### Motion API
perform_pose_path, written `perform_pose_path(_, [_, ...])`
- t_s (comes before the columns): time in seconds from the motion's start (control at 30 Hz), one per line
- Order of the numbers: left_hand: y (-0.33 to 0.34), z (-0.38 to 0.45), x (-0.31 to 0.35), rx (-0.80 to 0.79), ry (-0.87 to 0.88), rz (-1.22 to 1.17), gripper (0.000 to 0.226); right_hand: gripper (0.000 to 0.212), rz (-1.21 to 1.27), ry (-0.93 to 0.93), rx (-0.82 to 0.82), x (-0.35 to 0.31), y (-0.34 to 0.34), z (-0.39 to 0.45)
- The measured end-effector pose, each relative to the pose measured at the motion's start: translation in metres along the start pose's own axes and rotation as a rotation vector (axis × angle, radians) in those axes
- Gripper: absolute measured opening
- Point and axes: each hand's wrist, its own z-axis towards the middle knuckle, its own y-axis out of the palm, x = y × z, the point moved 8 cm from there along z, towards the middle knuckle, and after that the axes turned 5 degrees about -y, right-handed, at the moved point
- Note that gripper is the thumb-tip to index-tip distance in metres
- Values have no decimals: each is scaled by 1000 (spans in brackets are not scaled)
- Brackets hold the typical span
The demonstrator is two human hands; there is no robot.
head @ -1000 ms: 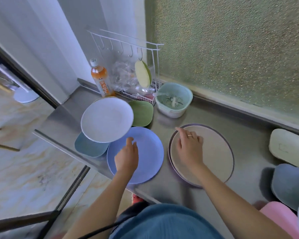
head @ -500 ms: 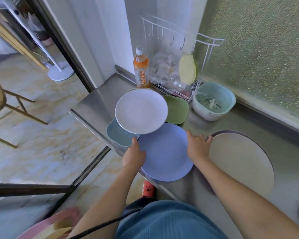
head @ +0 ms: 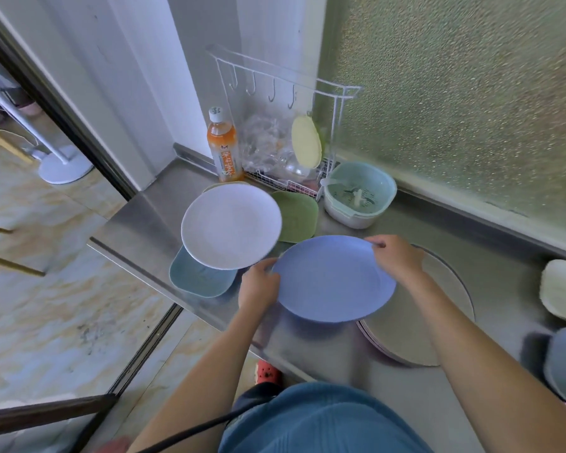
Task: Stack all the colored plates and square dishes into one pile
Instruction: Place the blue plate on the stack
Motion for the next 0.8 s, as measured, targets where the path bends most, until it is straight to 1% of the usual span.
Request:
perform_pose_path(0.07, [19, -2, 19, -30, 41, -9, 51, 40, 226, 47, 28, 32, -12, -8])
perform_pose_path(0.13, [42, -6, 39, -63, 83, 17, 49, 37, 431, 75, 97, 62, -25, -22])
perform_pose_path(0.23, [81, -17, 70, -127, 186, 109, 47, 37, 528, 116, 248, 107, -43, -46])
perform_pose_path(0.3, [107, -26, 85, -161, 279, 206, 44, 35, 502, 162, 330, 136, -47, -62])
perform_pose_path(0.37, [129, -31, 90, -178, 346, 348, 43, 33, 442, 204, 378, 162, -46, -76])
perform_pose_path(0.53, [158, -39, 88, -152, 455, 696, 44, 31, 312, 228, 347, 193, -31, -93])
perform_pose_path(0.67, [163, -33, 87, -90, 464, 827, 43, 33, 208, 163, 343, 183, -27, -97])
perform_pose_path(0.8, [166, -31, 89, -43, 500, 878, 39, 35, 153, 153, 371, 182, -26, -95])
